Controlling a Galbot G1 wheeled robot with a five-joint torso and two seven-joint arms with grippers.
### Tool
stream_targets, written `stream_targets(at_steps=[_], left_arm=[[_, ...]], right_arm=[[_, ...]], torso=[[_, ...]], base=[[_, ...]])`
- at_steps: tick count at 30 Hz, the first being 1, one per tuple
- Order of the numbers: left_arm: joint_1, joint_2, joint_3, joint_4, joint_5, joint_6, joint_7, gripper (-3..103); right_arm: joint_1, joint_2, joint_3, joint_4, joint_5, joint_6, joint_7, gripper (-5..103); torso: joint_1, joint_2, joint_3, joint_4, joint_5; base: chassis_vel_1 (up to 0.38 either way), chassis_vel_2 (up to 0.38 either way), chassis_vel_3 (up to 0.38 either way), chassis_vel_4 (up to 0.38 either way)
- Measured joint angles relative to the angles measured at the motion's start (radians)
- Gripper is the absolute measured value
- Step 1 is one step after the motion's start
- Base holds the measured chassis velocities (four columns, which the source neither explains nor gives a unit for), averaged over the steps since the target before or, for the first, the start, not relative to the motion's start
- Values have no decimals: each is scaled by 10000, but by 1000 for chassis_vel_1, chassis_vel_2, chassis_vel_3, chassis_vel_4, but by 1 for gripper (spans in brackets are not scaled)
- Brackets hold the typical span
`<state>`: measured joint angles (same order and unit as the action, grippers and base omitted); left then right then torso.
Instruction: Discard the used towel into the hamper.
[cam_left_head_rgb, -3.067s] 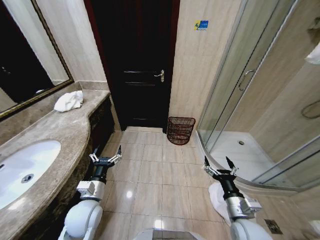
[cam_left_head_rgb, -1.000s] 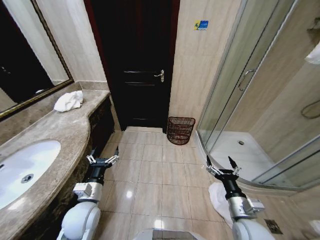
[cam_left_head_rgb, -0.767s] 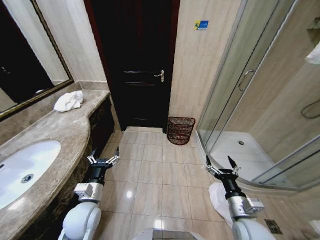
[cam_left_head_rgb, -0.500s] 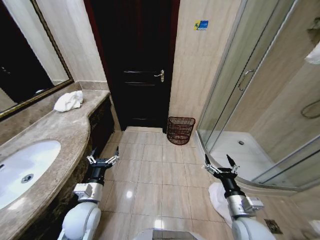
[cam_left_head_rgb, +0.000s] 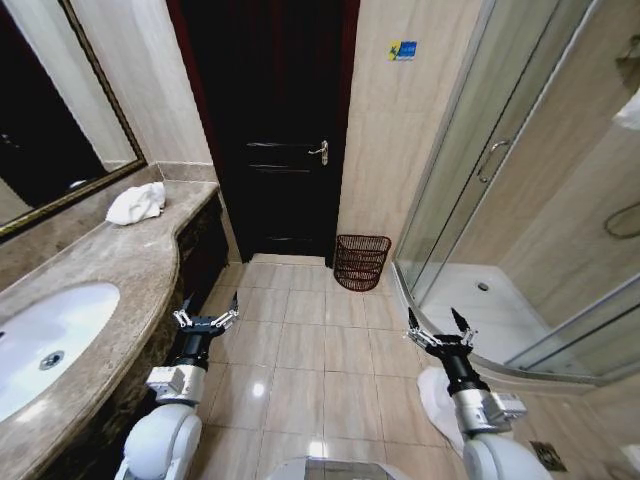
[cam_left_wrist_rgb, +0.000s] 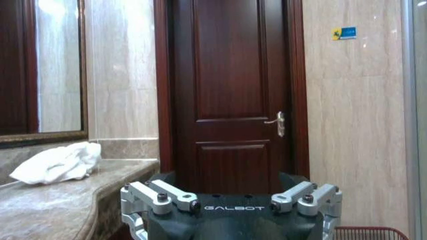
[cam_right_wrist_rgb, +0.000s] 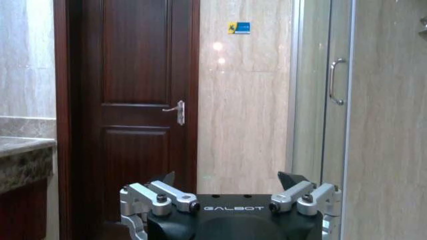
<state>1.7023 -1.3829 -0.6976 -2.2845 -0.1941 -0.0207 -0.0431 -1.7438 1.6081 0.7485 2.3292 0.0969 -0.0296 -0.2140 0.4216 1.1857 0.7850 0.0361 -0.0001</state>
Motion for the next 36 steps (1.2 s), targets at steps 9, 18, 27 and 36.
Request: stream_targets(at_steps=[9, 18, 27, 36], left_arm=[[2, -12, -5, 91, -73, -80, -6, 100], [21, -6, 3, 97, -334, 79, -78, 100], [38, -12, -16, 71, -319, 89, -88, 100], [50, -44, -15, 114, -296, -60, -42, 100]], right_arm=[[33, 0, -29, -66, -21, 6, 0, 100], [8, -22, -25, -95, -5, 12, 1, 100], [45, -51, -11, -68, 80, -12, 3, 100], [129, -74, 10, -35, 172, 39, 55, 100]], torso=[[4, -1, 1, 0, 1], [2, 0, 0, 1, 0], [2, 0, 0, 0, 0], [2, 0, 0, 1, 1]], base=[[-100, 103, 103, -106], [-62, 76, 66, -77], [-80, 104, 91, -81], [-72, 135, 155, -61]])
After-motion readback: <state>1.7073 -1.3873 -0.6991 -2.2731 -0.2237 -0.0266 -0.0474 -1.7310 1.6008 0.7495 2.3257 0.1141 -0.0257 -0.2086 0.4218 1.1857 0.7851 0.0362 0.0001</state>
